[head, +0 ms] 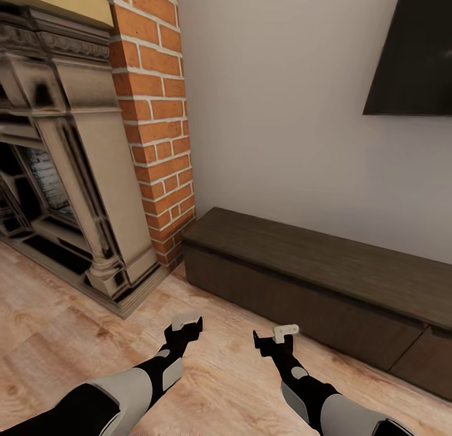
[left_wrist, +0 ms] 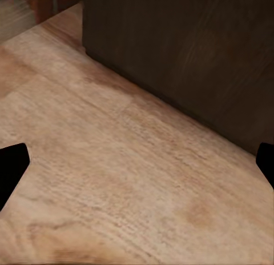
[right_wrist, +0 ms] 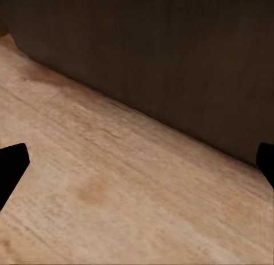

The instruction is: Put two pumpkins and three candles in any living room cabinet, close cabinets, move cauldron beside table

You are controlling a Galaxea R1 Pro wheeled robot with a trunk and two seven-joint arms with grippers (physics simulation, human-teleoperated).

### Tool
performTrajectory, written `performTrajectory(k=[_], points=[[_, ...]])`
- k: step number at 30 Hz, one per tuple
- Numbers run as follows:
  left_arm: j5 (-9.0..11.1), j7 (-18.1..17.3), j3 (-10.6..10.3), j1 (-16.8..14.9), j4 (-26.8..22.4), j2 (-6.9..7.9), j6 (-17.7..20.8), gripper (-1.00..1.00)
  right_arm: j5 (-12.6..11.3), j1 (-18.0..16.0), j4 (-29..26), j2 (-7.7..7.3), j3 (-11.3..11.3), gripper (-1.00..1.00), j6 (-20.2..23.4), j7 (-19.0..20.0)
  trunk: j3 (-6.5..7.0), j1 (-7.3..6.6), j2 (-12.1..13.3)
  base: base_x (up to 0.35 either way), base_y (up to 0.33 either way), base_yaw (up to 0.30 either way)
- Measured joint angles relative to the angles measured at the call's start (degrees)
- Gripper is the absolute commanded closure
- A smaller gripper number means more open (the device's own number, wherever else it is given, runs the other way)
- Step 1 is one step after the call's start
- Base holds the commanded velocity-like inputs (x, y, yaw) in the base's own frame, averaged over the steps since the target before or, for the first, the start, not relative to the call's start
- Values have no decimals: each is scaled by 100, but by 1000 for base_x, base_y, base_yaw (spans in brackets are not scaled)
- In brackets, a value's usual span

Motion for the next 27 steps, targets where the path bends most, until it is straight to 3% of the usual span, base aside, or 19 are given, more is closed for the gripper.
performTrajectory(k=[27], points=[[0, 1, 0, 0, 1, 0, 9, -100, -1, 0, 0, 0, -9, -100, 0, 0, 0, 0, 0, 0, 0, 280]])
